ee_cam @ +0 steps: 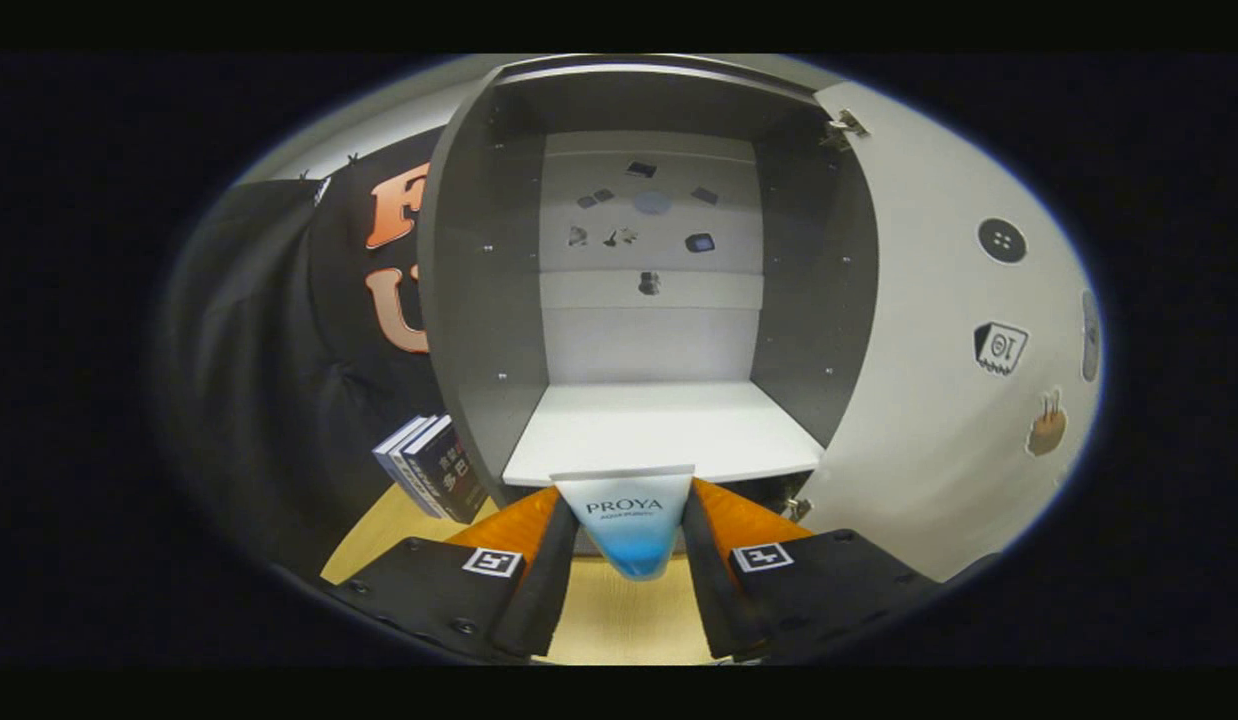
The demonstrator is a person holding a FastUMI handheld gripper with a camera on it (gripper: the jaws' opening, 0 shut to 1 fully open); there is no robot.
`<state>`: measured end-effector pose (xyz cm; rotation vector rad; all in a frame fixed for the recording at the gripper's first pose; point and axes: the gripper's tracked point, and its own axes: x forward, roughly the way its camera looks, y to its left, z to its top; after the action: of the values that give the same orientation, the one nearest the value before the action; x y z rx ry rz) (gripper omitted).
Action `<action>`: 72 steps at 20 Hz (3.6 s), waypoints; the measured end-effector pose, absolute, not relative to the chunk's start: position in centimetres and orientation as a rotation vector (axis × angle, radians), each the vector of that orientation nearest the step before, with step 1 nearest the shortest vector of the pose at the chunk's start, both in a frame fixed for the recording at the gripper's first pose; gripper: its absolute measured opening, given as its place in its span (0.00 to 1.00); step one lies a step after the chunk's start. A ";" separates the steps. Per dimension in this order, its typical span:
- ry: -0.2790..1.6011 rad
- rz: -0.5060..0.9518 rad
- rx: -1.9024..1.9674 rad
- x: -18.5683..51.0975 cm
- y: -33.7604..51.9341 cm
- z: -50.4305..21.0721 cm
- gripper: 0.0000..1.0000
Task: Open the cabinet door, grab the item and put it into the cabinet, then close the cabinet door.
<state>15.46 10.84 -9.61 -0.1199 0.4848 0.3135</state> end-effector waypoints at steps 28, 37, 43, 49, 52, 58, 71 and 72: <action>0.389 0.266 -0.061 22.1 11.4 -10.4 0.99; 0.315 0.215 -0.017 9.4 5.5 -6.4 0.99; 0.262 0.164 -0.024 2.1 0.3 -3.2 1.00; 0.240 0.070 -0.033 -4.6 -7.2 -0.7 0.99; 0.228 0.009 -0.035 -6.9 -11.4 0.1 0.99; 0.209 -0.099 -0.021 -9.0 -20.1 0.9 0.99; 0.264 -0.121 0.020 -0.4 -30.7 -7.3 0.98; 0.275 -0.109 0.015 0.3 -30.6 -8.1 0.98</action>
<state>0.32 -30.60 -8.13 0.0154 0.2745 -0.1089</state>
